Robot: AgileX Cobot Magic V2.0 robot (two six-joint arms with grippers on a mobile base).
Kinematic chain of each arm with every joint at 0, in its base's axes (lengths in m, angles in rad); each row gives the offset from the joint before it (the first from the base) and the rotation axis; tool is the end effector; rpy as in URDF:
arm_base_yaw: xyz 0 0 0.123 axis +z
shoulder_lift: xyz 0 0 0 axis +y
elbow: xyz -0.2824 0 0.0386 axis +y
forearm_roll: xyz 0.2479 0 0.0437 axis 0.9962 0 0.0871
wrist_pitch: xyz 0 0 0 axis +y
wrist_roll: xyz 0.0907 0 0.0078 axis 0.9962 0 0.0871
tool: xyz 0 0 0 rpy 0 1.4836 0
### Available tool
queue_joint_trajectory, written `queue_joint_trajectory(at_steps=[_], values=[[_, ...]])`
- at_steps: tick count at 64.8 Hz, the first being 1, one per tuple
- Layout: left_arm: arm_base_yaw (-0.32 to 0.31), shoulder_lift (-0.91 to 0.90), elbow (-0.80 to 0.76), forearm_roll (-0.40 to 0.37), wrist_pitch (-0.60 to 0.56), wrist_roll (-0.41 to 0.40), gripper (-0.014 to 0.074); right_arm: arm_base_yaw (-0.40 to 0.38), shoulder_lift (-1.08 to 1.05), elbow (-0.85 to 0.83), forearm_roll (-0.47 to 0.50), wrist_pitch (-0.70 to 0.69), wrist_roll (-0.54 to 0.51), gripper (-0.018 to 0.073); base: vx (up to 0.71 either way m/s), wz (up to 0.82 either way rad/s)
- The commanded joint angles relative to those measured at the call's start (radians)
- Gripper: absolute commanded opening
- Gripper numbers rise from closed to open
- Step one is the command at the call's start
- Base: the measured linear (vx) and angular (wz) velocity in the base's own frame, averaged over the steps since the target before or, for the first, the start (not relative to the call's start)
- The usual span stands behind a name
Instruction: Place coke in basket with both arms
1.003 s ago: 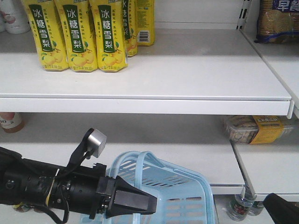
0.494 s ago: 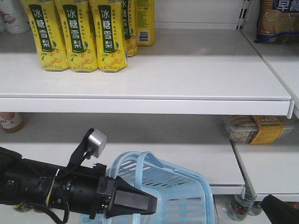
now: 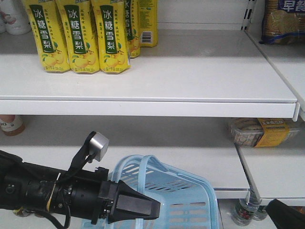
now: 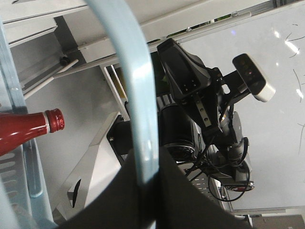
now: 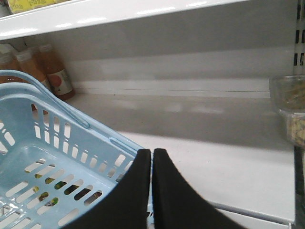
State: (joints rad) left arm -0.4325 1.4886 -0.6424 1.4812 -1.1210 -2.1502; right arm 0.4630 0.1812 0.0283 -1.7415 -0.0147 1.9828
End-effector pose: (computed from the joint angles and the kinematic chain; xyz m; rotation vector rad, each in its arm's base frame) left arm 0.1893 -0.1773 0.2290 0.3556 2.3465 -1.8453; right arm 0.0631 0.0328 0.1917 -0.2018 1.7129 0.5366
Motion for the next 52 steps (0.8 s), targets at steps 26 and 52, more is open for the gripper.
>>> queue_joint_trajectory(at_steps=[26, 52], values=[[-0.009, -0.406, 0.15, -0.205, -0.202, 0.111, -0.0005, 0.001, 0.009, 0.017, -0.04, 0.015, -0.001, -0.0005, 0.0, 0.0], [-0.009, -0.739, 0.267, -0.193, 0.067, 0.095, -0.0005, 0.001, 0.009, 0.017, -0.04, 0.015, -0.001, -0.0005, 0.0, 0.0]])
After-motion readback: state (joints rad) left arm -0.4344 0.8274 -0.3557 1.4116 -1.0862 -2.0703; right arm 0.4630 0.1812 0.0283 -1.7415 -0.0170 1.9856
